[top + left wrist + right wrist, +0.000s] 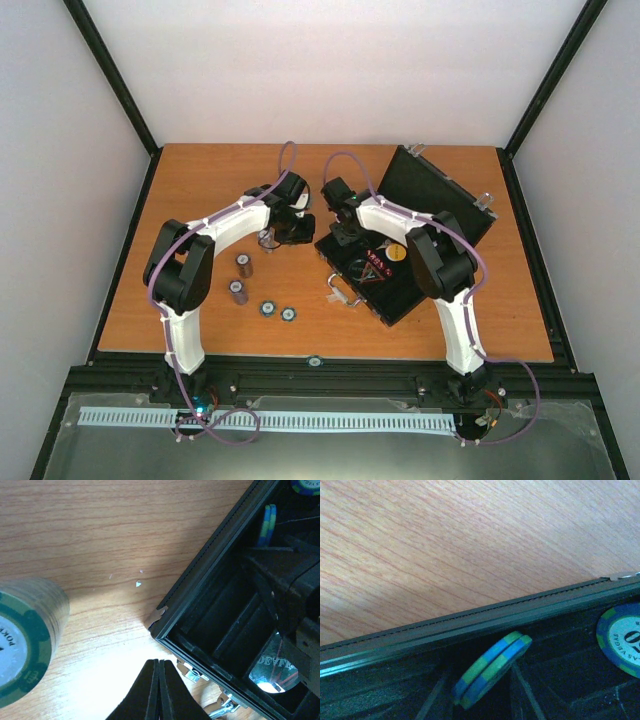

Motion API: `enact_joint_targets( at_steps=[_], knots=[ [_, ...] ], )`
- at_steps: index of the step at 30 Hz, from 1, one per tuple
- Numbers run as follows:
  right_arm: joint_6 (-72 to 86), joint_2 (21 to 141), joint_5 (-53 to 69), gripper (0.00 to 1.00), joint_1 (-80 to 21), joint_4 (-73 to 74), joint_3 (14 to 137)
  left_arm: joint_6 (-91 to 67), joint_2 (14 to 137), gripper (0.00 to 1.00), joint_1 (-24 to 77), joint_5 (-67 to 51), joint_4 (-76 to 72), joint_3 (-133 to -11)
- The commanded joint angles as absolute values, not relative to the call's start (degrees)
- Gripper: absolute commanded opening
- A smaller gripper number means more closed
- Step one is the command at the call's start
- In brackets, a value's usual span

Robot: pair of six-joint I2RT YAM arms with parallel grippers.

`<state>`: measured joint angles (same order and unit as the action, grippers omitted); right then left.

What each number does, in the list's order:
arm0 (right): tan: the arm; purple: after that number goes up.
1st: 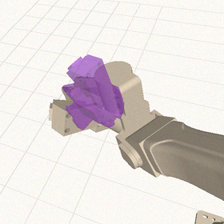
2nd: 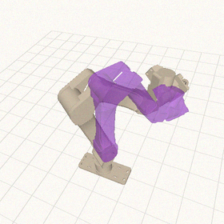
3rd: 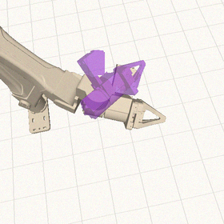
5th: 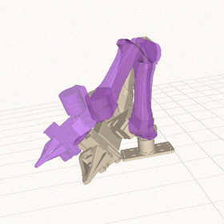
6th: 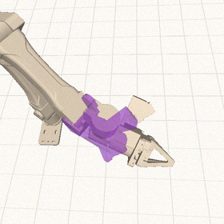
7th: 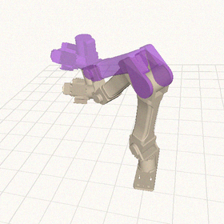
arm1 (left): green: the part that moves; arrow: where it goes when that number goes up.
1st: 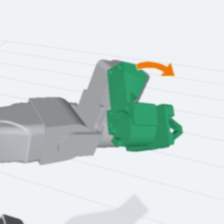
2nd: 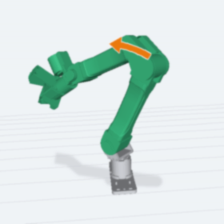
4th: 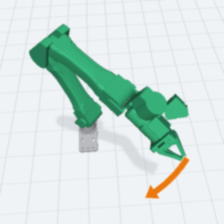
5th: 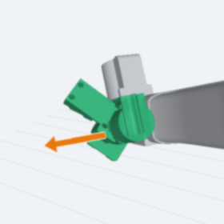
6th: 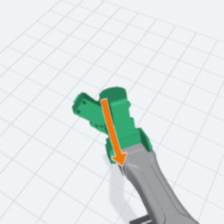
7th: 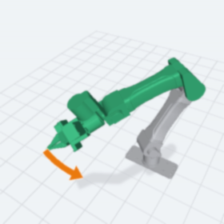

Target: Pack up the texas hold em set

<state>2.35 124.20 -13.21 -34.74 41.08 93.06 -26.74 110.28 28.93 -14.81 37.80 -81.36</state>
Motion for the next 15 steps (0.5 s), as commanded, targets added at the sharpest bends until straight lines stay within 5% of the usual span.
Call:
enact_joint_targets(
  at_steps=[1,6,15],
  knots=[
    [1.3,125.95,-13.85,0.31,-33.79,39.78,93.14,-26.19,109.97,0.01,28.56,-15.47,37.38,-82.09],
    [0.28,124.85,-13.3,0.17,-33.37,39.87,92.58,-26.32,110.28,0.01,28.56,-15.47,37.29,-82.23],
    [-0.53,119.54,-13.23,0.11,-29.79,39.78,90.63,-26.71,111.04,0.01,28.56,-15.5,37.12,-82.82]
  ],
)
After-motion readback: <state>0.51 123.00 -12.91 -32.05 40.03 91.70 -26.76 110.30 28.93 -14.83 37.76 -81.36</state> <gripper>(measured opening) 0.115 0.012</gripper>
